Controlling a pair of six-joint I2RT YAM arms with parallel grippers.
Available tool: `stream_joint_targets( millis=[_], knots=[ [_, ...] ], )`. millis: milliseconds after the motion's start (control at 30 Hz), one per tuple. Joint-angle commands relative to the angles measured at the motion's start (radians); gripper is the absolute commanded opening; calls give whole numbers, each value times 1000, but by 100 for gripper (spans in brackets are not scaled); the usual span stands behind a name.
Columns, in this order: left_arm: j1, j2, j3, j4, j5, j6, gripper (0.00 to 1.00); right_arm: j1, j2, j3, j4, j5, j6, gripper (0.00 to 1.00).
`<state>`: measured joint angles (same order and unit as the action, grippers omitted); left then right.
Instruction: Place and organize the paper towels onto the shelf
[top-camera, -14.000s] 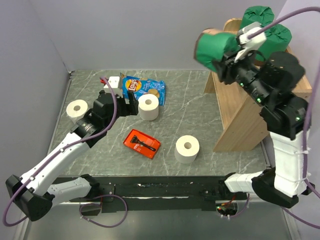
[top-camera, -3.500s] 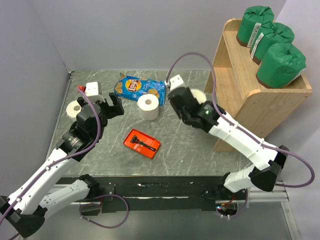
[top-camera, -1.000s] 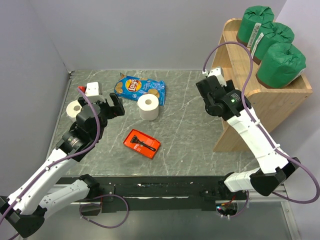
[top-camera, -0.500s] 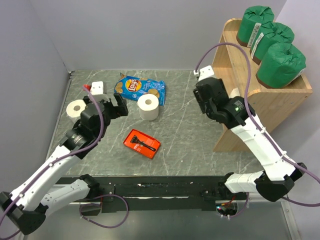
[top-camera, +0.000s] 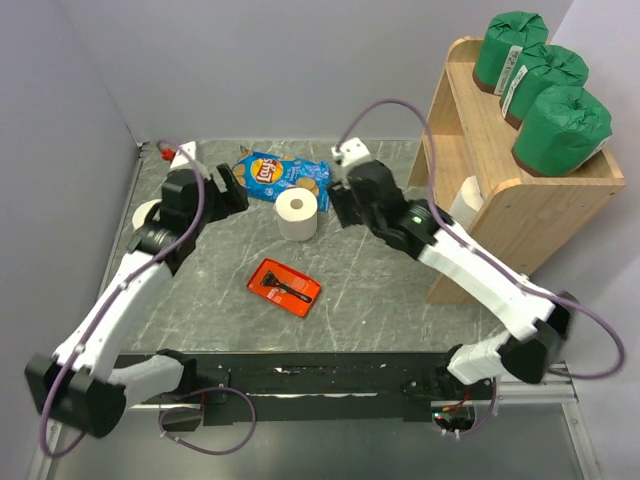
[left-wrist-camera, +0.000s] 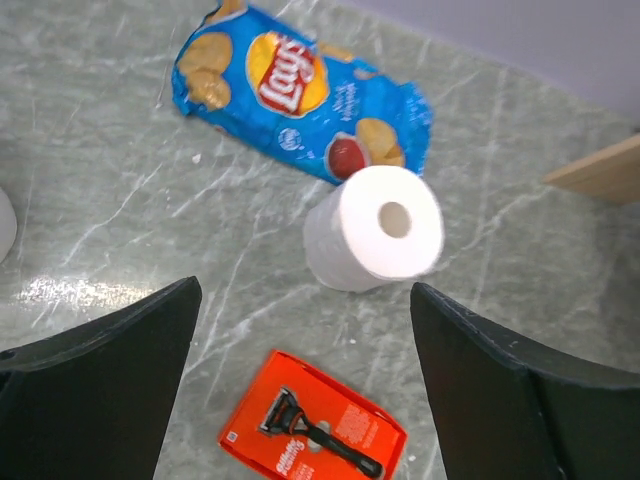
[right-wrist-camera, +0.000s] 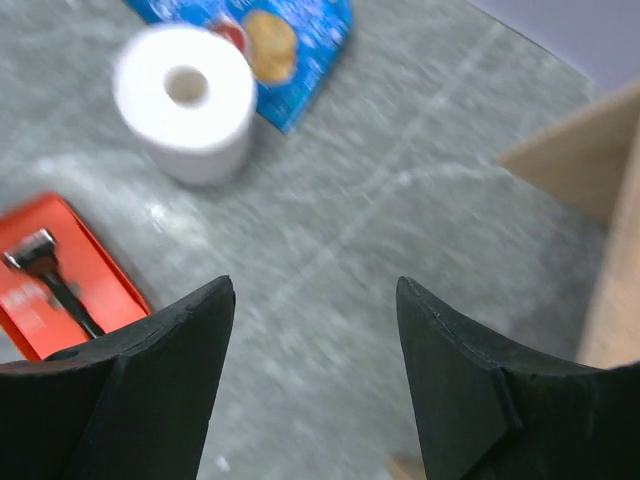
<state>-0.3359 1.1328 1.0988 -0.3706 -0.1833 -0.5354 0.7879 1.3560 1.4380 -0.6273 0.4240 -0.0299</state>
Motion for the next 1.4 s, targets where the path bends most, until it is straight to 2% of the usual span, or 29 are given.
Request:
stream_joint_targets(
  millis=[0, 233, 400, 500, 767, 1167, 1267, 1367],
  knots=[
    [-6, -184, -63, 42, 10, 31, 93, 14, 161, 152, 169, -71, 77, 74],
    [-11, -436, -227, 99, 21, 86, 96, 27, 457, 367, 195, -96, 131, 75],
    [-14, -528, -306, 134, 33, 91, 97, 31, 635, 522, 179, -133, 139, 75],
    [-28, -539, -303, 124, 10, 87, 97, 33, 710, 577, 166, -130, 157, 74],
    [-34, -530, -297, 127, 30, 77, 97, 34, 827, 613, 164, -163, 193, 72],
    [-35, -538, -297, 127, 16, 80, 97, 33, 940, 659, 84, -85, 196, 70],
    [-34, -539, -300, 130, 13, 81, 97, 33, 945, 645, 95, -88, 194, 68],
    [-35, -535, -295, 124, 5, 80, 97, 33, 942, 633, 100, -87, 188, 60]
  ],
)
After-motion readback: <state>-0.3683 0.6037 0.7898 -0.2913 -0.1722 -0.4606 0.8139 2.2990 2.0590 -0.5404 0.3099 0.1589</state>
